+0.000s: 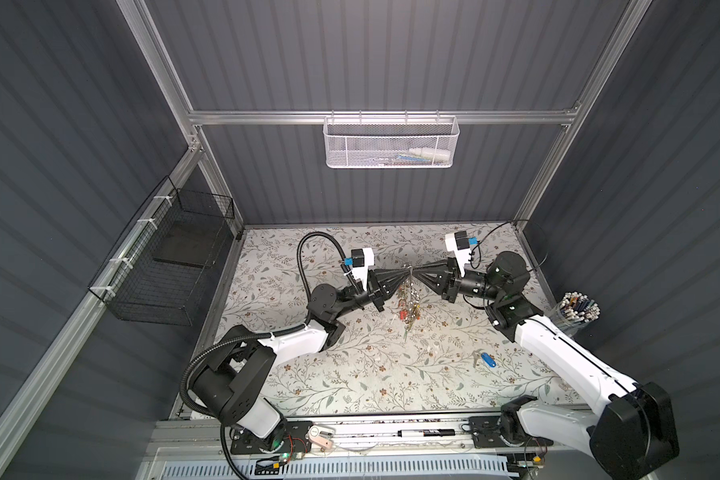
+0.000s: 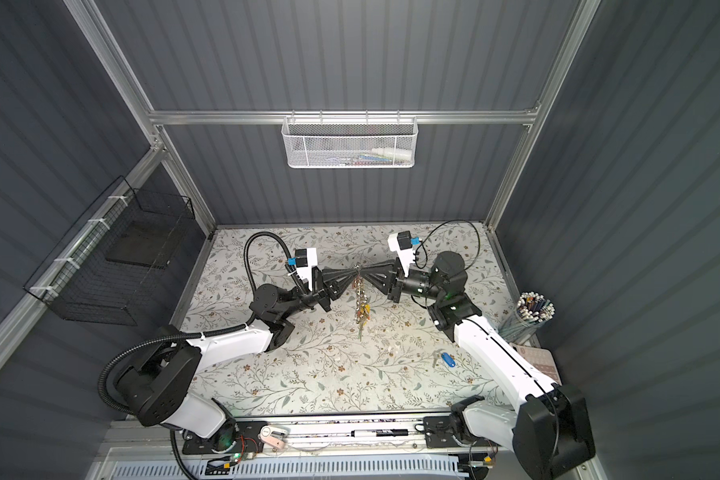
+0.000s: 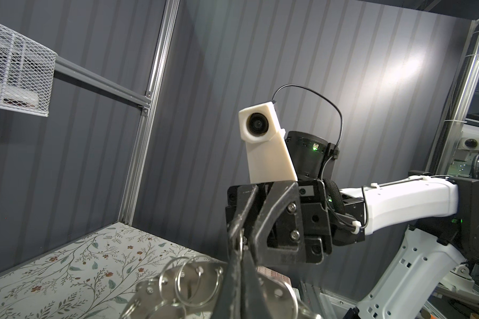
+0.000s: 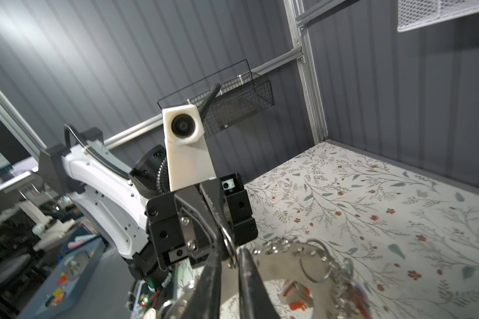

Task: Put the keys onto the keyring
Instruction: 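Hold the ring plate steady between both grippers above the table centre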

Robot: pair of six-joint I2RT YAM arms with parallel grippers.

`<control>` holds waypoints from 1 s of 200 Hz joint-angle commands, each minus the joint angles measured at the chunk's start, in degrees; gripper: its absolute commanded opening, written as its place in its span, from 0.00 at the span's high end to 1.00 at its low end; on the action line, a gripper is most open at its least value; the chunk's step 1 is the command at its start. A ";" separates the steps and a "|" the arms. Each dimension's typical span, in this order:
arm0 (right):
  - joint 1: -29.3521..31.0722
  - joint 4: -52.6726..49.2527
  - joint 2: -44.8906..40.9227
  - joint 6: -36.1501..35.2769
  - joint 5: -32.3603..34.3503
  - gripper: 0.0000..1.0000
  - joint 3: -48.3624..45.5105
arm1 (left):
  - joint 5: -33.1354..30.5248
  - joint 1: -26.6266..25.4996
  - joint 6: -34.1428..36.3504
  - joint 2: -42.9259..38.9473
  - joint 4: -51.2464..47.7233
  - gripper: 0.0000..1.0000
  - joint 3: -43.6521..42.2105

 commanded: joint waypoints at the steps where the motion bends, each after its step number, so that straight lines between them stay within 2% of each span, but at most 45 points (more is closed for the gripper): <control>1: 0.25 1.79 0.64 0.25 -1.27 0.90 1.22 | 0.63 -0.42 -0.64 0.79 3.95 1.00 2.42; 37: 0.23 2.36 1.02 0.77 -1.43 1.00 1.05 | 0.90 -0.35 -0.63 0.99 3.42 1.00 2.50; 71: 0.23 3.98 0.92 1.57 -1.28 1.00 0.21 | 1.95 -0.36 -0.09 1.07 1.78 1.00 2.45; 100: 0.26 4.61 0.39 1.73 -1.45 1.00 -0.53 | 4.89 0.22 2.32 -0.64 -4.59 0.82 2.22; 116: 0.27 2.59 -0.65 -0.25 -0.94 1.00 -0.83 | 6.39 1.07 4.62 -3.46 -11.70 0.70 2.39; 152: 0.35 -2.23 -2.53 -4.38 -0.24 1.00 -0.80 | 7.71 5.07 10.40 -10.58 -29.30 0.52 2.89; 168: 0.27 -3.50 -3.11 -5.73 -0.46 1.00 -0.87 | 9.96 6.08 16.89 -13.71 -42.01 0.45 5.19; 178: 0.33 -3.71 -3.12 -6.07 -0.59 1.00 -0.89 | 10.86 6.08 23.29 -14.70 -52.12 0.42 7.75; 200: 0.39 -3.00 -3.14 -5.85 -1.52 1.00 -0.95 | 14.76 6.08 34.13 -14.40 -68.82 0.41 14.07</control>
